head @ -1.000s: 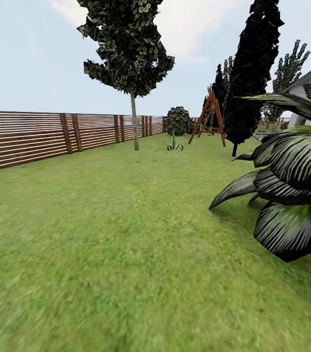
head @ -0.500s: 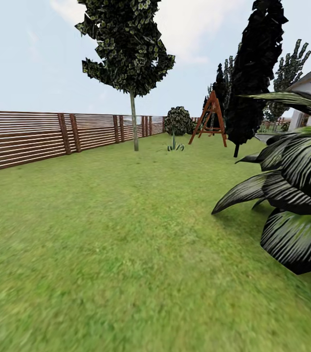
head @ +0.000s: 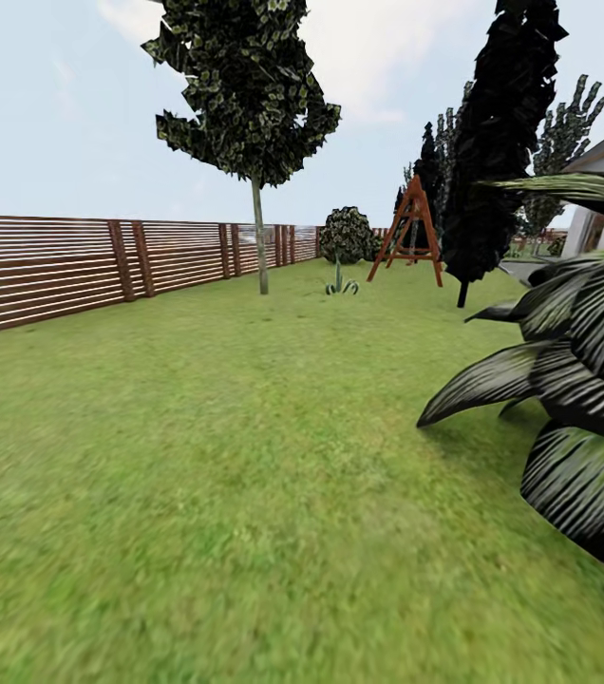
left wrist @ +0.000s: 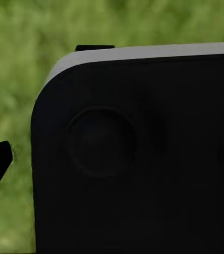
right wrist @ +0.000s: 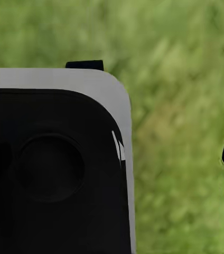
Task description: Take the three Easter eggs out of the wicker basket on the lawn in the garden, then place them on the lawn next to a single tree (choose any tree) so that all three eggs are next to the same tree and none are left in the basket.
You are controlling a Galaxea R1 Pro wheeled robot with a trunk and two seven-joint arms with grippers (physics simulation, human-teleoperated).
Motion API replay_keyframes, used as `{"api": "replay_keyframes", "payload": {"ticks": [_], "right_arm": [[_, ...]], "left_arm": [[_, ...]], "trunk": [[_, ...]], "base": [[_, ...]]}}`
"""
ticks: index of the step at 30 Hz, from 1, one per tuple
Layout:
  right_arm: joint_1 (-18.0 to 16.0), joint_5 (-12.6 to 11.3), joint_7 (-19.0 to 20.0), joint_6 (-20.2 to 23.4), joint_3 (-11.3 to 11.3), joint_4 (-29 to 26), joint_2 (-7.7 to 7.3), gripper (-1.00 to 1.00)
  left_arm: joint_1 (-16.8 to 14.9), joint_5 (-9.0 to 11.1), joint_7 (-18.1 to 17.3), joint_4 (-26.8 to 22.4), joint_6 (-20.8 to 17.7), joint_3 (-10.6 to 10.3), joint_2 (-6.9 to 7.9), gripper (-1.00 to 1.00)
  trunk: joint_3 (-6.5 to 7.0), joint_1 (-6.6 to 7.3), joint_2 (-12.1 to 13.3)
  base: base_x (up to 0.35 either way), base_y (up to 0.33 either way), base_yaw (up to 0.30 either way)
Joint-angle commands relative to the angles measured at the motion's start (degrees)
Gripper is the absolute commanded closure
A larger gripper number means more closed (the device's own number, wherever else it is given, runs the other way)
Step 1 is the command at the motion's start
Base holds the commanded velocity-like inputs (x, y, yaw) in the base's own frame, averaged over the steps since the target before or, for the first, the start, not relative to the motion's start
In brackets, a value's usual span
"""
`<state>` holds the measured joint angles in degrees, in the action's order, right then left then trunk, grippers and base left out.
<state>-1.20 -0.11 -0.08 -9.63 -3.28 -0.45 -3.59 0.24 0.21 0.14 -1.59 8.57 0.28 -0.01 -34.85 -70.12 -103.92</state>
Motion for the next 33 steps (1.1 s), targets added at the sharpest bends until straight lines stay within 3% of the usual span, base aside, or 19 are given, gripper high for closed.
{"api": "replay_keyframes", "payload": {"ticks": [1,5,10,33], "right_arm": [[0.0,0.0,0.0,-0.2,-0.3,0.0,-0.02,-1.0],[0.0,0.1,0.0,-0.2,-0.3,0.0,-0.05,-1.0],[0.0,0.0,0.0,-0.2,-0.3,0.1,0.04,-1.0],[0.0,0.1,0.0,-0.2,-0.2,0.1,0.02,-1.0]], "left_arm": [[0.0,0.0,0.0,-0.1,0.1,0.0,0.28,-1.0],[0.0,0.0,0.0,-0.1,0.0,0.0,1.66,-1.0],[0.0,-0.1,-0.1,-0.2,0.0,-0.1,2.35,-1.0],[0.0,-0.1,-0.1,-0.1,0.0,-0.2,2.56,-1.0]], "trunk": [[-0.05,-0.03,0.0],[-0.05,-0.03,0.0],[-0.05,-0.03,0.0],[-0.05,-0.03,0.0]], "base": [[0.334,0.0,0.0],[0.334,0.0,0.0],[0.334,0.0,0.0],[0.319,-0.067,0.0]]}}
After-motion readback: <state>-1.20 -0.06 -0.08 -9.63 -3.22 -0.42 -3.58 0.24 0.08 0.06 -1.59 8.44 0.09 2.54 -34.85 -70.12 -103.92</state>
